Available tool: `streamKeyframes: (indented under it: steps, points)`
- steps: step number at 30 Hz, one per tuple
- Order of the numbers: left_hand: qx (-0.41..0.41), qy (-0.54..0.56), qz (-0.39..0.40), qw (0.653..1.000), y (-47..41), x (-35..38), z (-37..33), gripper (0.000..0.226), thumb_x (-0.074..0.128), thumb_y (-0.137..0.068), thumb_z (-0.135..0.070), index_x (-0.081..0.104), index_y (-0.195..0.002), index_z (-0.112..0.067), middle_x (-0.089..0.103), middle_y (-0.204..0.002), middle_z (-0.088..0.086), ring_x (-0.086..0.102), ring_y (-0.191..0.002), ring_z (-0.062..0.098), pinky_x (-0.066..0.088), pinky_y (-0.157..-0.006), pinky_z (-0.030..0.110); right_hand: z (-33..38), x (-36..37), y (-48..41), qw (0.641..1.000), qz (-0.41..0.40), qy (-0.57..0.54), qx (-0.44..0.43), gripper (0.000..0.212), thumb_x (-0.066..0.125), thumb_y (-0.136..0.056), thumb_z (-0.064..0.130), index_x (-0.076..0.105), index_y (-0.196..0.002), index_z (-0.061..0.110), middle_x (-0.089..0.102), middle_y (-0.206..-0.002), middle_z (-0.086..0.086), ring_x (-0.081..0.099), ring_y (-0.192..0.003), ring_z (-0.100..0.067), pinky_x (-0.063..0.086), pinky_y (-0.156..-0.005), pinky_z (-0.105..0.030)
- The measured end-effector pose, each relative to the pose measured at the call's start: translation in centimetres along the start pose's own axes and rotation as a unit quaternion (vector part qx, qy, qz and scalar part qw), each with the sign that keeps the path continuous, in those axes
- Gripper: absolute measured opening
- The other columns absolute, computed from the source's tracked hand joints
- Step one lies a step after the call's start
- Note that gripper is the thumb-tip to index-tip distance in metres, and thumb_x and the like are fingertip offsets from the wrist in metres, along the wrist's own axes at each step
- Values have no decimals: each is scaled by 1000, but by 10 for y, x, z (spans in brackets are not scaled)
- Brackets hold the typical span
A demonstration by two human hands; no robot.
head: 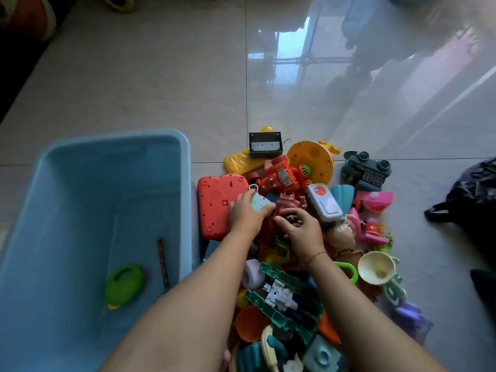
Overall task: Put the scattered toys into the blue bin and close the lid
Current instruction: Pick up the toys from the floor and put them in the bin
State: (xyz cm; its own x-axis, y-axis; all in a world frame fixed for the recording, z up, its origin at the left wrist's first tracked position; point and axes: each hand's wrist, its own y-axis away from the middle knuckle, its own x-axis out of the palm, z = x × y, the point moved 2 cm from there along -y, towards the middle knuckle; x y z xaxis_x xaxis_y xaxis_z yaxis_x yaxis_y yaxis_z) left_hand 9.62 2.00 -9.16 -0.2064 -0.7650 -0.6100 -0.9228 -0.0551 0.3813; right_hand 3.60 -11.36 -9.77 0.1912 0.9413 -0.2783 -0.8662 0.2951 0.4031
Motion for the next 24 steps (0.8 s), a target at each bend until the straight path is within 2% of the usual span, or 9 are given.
streamKeyframes:
  steps: [3,6,9,12,15,17,19,21,24]
  points:
    - [-3,-33,12,999,2,3,0,71,71,-74,-49,44,-136,-25,47,-131,5,38,-123,25,32,-104,37,-3,-6,8,997,1,-72,27,12,73,-79,17,68,-89,16,67,-82,-12,62,-73,-17,54,-59,-25]
    - [-20,14,32,999,7,4,-1,66,75,-71,-47,52,-128,-24,48,-125,5,44,-118,25,37,-103,37,-2,-13,18,992,5,-116,39,13,72,-80,13,67,-92,11,64,-77,-9,60,-64,-14,48,-51,-18]
    - [-41,117,65,990,20,1,-6,56,79,-69,-38,55,-117,-22,50,-120,3,52,-106,20,46,-89,32,3,-18,29,990,6,-131,46,17,71,-81,14,67,-97,8,66,-82,-13,64,-67,-17,51,-54,-21]
    - [-72,232,76,967,41,-9,-15,47,79,-72,-29,53,-111,-22,56,-114,4,59,-94,20,52,-76,34,18,-24,42,988,8,-151,34,18,70,-82,13,67,-98,6,68,-88,-16,67,-75,-22,57,-62,-27]
    - [-46,298,70,951,66,-33,-34,45,77,-74,-25,54,-113,-23,58,-113,2,60,-95,17,55,-75,29,48,-35,59,987,12,-157,-9,16,69,-82,14,68,-96,7,70,-87,-13,67,-78,-23,56,-63,-24]
    - [2,339,46,940,87,-62,-50,46,76,-76,-21,54,-117,-22,58,-109,-2,60,-92,11,53,-66,18,78,-43,74,983,8,-176,-51,15,67,-83,12,67,-97,6,69,-86,-9,66,-75,-18,55,-63,-22]
    - [45,374,3,926,111,-97,-59,48,76,-73,-22,55,-116,-25,60,-108,-2,61,-91,9,52,-67,17,111,-45,93,972,16,-213,-94,17,65,-84,10,66,-99,3,68,-86,-8,64,-74,-15,56,-65,-24]
    - [77,406,-52,909,136,-136,-55,52,77,-68,-25,56,-115,-25,61,-109,-1,62,-90,9,53,-73,22,140,-35,115,961,58,-241,-121,17,65,-84,10,65,-100,4,67,-88,-12,65,-74,-16,55,-67,-25]
    - [86,411,-152,895,167,-190,-18,52,74,-72,-15,55,-121,-16,60,-107,-4,59,-85,2,51,-71,14,168,2,148,953,146,-225,-141,19,64,-84,7,63,-102,1,67,-87,-15,65,-70,-19,56,-67,-27]
